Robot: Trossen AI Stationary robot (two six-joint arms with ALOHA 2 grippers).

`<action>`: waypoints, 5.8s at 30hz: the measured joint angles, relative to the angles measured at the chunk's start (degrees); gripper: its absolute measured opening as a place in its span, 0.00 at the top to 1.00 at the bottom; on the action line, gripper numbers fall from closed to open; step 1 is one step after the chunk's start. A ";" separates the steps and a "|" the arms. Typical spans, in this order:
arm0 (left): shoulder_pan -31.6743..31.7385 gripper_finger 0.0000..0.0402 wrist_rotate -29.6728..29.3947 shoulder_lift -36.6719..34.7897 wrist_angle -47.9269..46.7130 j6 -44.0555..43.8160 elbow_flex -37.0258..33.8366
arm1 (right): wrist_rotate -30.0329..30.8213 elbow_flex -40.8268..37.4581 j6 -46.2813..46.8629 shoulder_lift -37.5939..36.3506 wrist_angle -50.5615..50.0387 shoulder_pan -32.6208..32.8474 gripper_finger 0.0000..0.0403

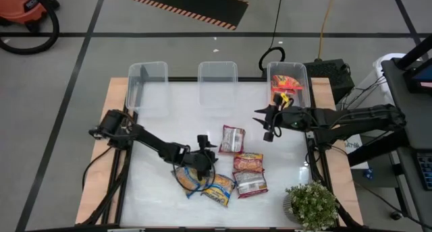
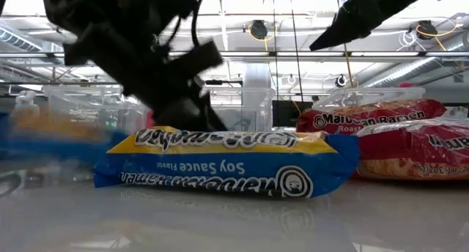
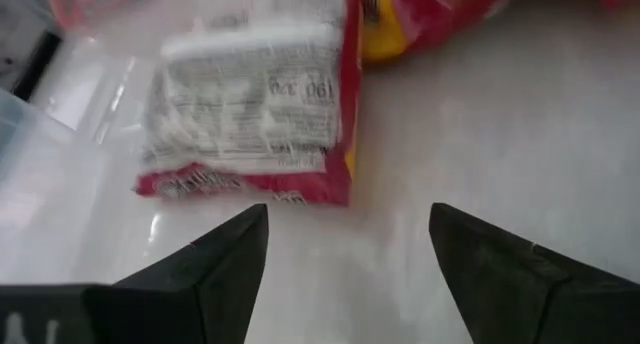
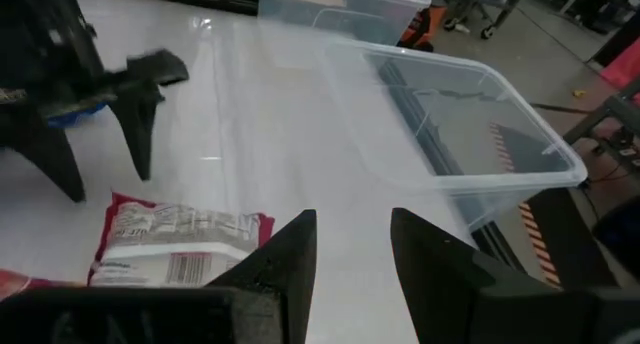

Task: Sort Maruchan noodles
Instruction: Put the top red noodle pack into the middle transparent bin

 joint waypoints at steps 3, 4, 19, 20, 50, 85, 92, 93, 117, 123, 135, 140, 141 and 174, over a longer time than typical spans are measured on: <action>0.31 0.30 -0.52 2.53 4.67 0.27 -0.14 | -0.11 -0.30 1.23 0.02 0.80 0.00 0.69; 0.38 0.30 -0.39 3.20 5.97 0.35 0.03 | -0.11 -0.30 1.59 0.02 0.79 0.00 0.69; 2.16 0.57 -2.60 5.01 9.81 2.53 -0.09 | -1.62 -0.35 2.32 0.07 0.82 2.19 0.69; 2.30 0.60 -2.60 5.01 9.74 2.57 -0.09 | -1.62 -0.35 2.31 0.07 0.86 2.40 0.69; 6.46 0.99 -3.67 -17.05 8.79 5.73 -0.20 | -4.16 -8.30 -4.86 2.99 15.81 4.49 0.69; 14.03 0.99 -3.24 -29.20 6.25 2.27 -0.11 | 6.15 -3.71 -3.57 36.49 67.61 4.35 0.35; 13.22 0.99 -3.28 -29.20 6.36 1.07 -0.11 | 6.43 -3.71 -5.31 36.48 69.93 4.33 0.44; 13.13 0.99 -3.30 -29.20 6.36 1.00 -0.11 | 7.35 -3.71 -5.67 36.37 70.17 4.36 0.46; 14.20 0.99 -3.39 -29.20 12.11 0.06 -0.11 | -1.44 -3.74 3.39 36.89 68.92 1.42 0.37; 14.20 0.99 -2.96 -29.20 12.11 0.23 -0.11 | -1.46 -3.74 2.55 36.89 70.06 0.94 0.45; 13.04 0.99 -1.05 -29.20 10.87 -1.80 -0.11 | -1.64 -3.76 2.58 36.84 70.49 1.07 0.61; 13.00 0.99 -1.09 -29.24 8.20 -1.25 -0.11 | -1.44 -3.80 0.05 36.44 69.71 1.07 0.65; 12.97 0.99 -1.09 -29.24 7.98 -0.71 -0.11 | -1.46 -3.80 -0.36 36.17 69.27 1.07 0.65; 10.24 0.59 0.71 -36.61 -15.09 -5.94 -0.13 | -9.16 -3.70 6.37 23.20 35.62 -0.04 0.71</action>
